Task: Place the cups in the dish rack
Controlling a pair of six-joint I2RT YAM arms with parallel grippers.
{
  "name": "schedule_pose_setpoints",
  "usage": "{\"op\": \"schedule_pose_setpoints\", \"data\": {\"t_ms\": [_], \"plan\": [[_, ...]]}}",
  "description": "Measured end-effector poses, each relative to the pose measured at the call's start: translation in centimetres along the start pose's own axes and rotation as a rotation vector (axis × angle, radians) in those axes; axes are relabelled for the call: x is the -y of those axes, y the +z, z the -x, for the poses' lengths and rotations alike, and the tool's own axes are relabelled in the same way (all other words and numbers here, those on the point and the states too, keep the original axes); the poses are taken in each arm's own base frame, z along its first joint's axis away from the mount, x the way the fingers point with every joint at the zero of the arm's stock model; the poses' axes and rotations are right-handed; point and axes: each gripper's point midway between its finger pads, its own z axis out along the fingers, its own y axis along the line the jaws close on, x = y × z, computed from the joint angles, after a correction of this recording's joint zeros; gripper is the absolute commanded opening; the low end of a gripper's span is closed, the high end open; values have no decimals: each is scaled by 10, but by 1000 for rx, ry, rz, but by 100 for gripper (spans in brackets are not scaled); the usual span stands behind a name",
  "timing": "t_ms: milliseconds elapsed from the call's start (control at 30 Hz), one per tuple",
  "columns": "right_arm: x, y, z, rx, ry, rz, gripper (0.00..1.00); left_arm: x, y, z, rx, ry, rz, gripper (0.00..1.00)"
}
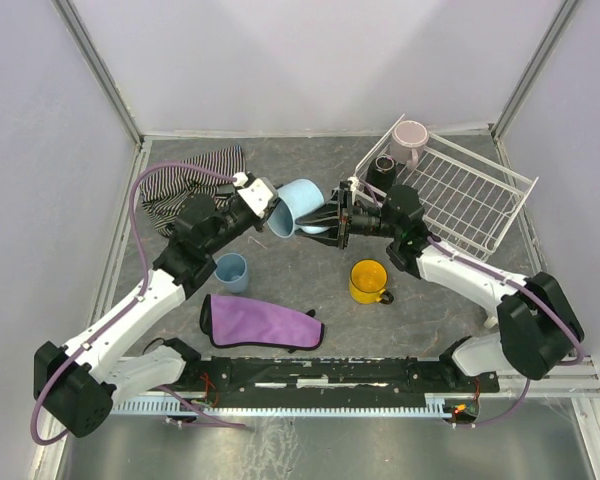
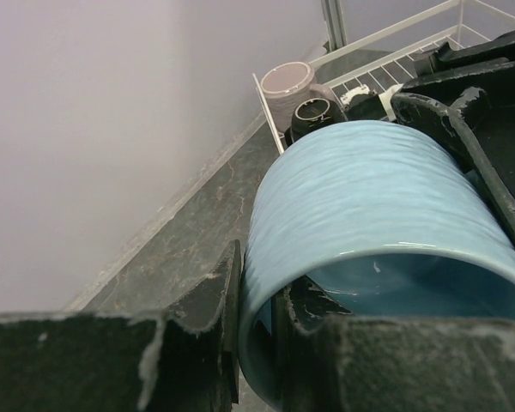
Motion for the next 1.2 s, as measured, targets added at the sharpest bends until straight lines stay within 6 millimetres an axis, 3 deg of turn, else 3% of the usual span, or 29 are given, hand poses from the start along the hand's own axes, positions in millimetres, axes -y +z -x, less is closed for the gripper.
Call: {"op": "schedule_pose_setpoints", "data": {"t_ms": [133, 233, 300, 567, 633, 733, 900, 1000, 1200], "plan": [[0, 0, 0, 1, 14, 34, 18, -1, 1, 2, 9, 18, 8, 3], [1, 0, 0, -5, 11, 54, 1, -1, 1, 2, 11, 34, 7, 3], [2, 1, 1, -9, 8, 62, 0, -2, 1, 2, 10, 41, 11, 3], [2, -3, 5, 23, -37, 29, 1, -1, 2, 3, 7, 6, 35, 47], [2, -7, 10, 46, -59, 17, 1, 1, 3, 9, 27, -20, 38, 53], [3, -20, 33, 121, -58, -4, 1, 1, 5, 19, 49, -57, 53, 61], [8, -57, 86, 290, -23, -52, 1, -16, 8, 38, 88, -99, 129, 67], [6, -79, 109, 364, -23, -84, 1, -27, 11, 42, 86, -133, 180, 69], [-32, -123, 133, 471, -163, -130, 0, -48, 38, 31, -24, -256, 245, 68]]}}
